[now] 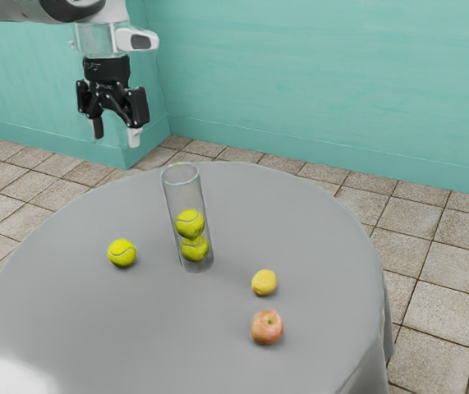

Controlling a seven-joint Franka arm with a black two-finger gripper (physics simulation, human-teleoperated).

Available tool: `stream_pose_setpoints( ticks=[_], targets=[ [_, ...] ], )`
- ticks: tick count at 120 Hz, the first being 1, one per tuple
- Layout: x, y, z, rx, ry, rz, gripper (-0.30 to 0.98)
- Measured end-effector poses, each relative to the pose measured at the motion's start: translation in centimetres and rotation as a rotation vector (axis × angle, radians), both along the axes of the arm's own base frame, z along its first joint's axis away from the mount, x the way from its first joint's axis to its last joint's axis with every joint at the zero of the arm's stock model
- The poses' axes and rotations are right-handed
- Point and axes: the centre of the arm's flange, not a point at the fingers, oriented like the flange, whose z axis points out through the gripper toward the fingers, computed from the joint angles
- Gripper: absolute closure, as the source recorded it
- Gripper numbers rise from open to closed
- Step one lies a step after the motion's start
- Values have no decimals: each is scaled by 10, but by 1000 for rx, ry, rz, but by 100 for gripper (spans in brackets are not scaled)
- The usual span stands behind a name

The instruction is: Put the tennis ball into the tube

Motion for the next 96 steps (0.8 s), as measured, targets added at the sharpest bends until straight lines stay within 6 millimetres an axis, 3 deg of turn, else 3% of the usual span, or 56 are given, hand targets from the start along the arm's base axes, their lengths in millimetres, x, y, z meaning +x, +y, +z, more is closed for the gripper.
stream_pose_setpoints(
  ticks=[14,21,34,43,52,83,96],
  targets=[
    [9,5,5,11,-90,-1,0],
    [0,14,-6,24,-94,16,0],
    [-39,31,-47,41,-90,57,0],
    [-64,46,-90,33,-78,101,0],
    [-76,65,-132,24,-71,149,0],
    [-60,116,-245,43,-105,247,0],
    [-46,131,-267,58,-182,241,0]
  ],
)
